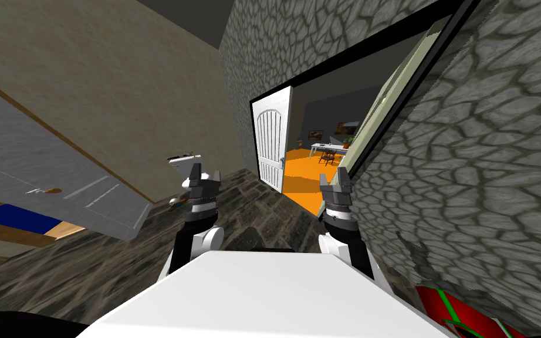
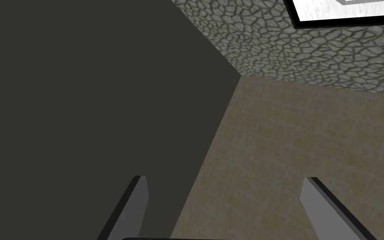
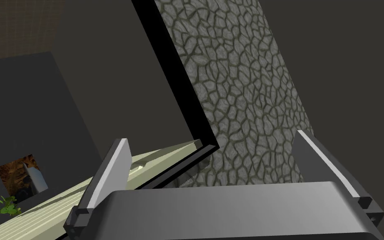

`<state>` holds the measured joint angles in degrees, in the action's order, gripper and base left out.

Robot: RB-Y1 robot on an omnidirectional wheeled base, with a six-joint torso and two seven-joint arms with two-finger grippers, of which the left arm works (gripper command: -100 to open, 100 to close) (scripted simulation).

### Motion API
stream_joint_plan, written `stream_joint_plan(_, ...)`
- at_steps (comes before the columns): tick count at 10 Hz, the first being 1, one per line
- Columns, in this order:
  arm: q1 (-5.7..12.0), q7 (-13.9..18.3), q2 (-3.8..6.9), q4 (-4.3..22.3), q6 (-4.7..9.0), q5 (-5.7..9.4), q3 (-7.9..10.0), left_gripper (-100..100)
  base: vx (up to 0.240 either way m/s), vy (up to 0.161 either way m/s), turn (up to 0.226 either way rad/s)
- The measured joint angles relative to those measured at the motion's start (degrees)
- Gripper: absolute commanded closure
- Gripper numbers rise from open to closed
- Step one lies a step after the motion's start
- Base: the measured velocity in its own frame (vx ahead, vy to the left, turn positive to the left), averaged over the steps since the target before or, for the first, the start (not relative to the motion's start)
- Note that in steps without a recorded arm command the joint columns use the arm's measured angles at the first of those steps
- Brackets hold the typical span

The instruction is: Push the door open

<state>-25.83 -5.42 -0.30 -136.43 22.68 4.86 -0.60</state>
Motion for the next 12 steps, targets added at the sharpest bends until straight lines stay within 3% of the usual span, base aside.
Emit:
stream_joint_plan(4,2.04,-0.19,1.42,4.18,0.03,0.84,-0.89,-100,0.156,0.024,-0.058)
stream_joint_plan(7,4.69,-0.53,2.38,9.13,0.58,1.51,-1.62,-100,0.150,0.032,-0.075)
stream_joint_plan(12,8.01,-1.21,3.34,15.19,0.16,2.50,-3.35,-100,0.115,0.036,-0.064)
